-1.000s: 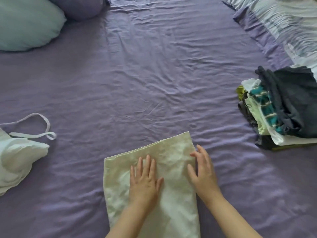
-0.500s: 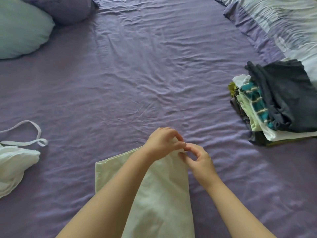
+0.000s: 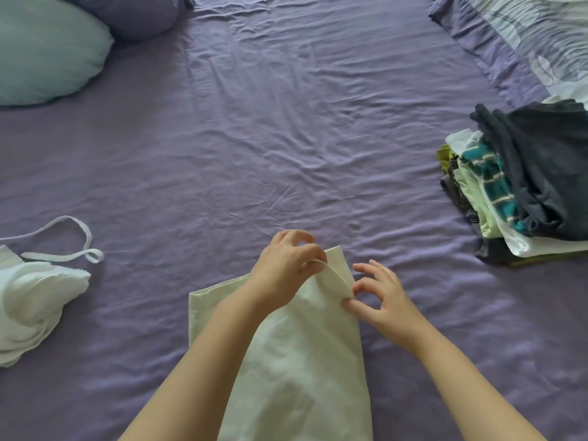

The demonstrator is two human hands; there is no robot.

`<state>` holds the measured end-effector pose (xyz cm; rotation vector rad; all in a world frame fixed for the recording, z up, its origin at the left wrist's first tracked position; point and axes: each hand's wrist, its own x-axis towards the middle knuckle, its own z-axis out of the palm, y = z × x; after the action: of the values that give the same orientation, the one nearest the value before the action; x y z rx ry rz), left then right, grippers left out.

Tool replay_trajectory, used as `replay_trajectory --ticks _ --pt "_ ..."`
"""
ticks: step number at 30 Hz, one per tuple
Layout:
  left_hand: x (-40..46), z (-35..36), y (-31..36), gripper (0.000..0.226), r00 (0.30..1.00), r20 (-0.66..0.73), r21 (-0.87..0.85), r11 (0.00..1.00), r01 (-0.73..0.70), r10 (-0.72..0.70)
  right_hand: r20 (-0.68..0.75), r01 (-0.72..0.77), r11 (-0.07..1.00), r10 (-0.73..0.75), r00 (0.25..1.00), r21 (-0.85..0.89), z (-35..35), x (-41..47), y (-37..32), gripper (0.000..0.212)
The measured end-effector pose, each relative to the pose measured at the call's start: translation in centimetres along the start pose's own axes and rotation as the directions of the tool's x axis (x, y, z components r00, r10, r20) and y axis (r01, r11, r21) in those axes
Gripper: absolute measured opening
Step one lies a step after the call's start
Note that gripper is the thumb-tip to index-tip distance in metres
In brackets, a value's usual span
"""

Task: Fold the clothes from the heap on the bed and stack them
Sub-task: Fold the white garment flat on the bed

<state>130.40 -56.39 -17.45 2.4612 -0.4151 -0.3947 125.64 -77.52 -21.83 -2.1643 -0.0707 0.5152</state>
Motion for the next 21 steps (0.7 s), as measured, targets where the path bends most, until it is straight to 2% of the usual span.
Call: replay_trajectory --ticks 2,3,7,9,10,12,15,17,19,21 --pt "-0.5 0.1 -0.4 0.016 0.999 -0.019 -0.032 0.999 0.027 -0.028 -0.032 0.008 0.999 -0.007 0.999 0.042 -0.1 -0.4 0.3 0.012" --pt "-0.6 0.2 -0.6 0.014 0.999 -0.033 -0.058 0.998 0.037 -0.039 -0.048 -0.006 0.993 0.012 0.999 0.115 -0.1 -0.6 0.3 0.011" --pt "-1.1 0.3 -1.3 0.009 0.999 -0.008 -0.129 0.991 0.047 -0.049 -0.187 -0.085 0.915 0.170 0.968 0.395 0.6 -0.6 0.7 0.019" --pt "-1.4 0.3 -1.5 0.010 0.998 0.043 -0.159 0.985 0.060 -0.054 -0.233 -0.138 0.871 0.274 0.933 0.472 1.1 0.1 0.3 0.008" --pt "-1.6 0.2 -1.5 0.013 0.996 0.066 -0.173 0.983 0.069 -0.058 -0.233 -0.170 0.867 0.307 0.923 0.468 1.3 0.6 0.1 0.006" --pt "-2.0 0.1 -1.4 0.020 0.993 0.101 -0.189 0.979 0.078 -0.059 -0.208 -0.221 0.886 0.326 0.922 0.409 1.7 1.6 -0.2 0.013" --pt "-2.2 -0.3 -1.3 0.025 0.991 0.130 -0.191 0.979 0.065 -0.040 -0.235 -0.240 0.960 0.268 0.934 0.142 1.7 3.2 -0.1 0.011" --pt "-2.2 -0.8 -1.3 0.026 0.988 0.148 -0.211 0.975 0.065 -0.034 -0.312 -0.304 0.952 0.299 0.902 0.032 0.9 4.2 0.8 0.010" --pt "-2.2 -1.1 -1.4 0.027 0.984 0.179 -0.228 0.971 0.068 -0.027 -0.351 -0.364 0.931 0.353 0.867 0.036 0.2 4.7 1.7 0.012" --pt "-2.0 -1.1 -1.3 0.028 0.977 0.214 -0.236 0.969 0.070 -0.018 -0.330 -0.389 0.920 0.382 0.863 0.045 0.2 4.7 2.3 0.011"
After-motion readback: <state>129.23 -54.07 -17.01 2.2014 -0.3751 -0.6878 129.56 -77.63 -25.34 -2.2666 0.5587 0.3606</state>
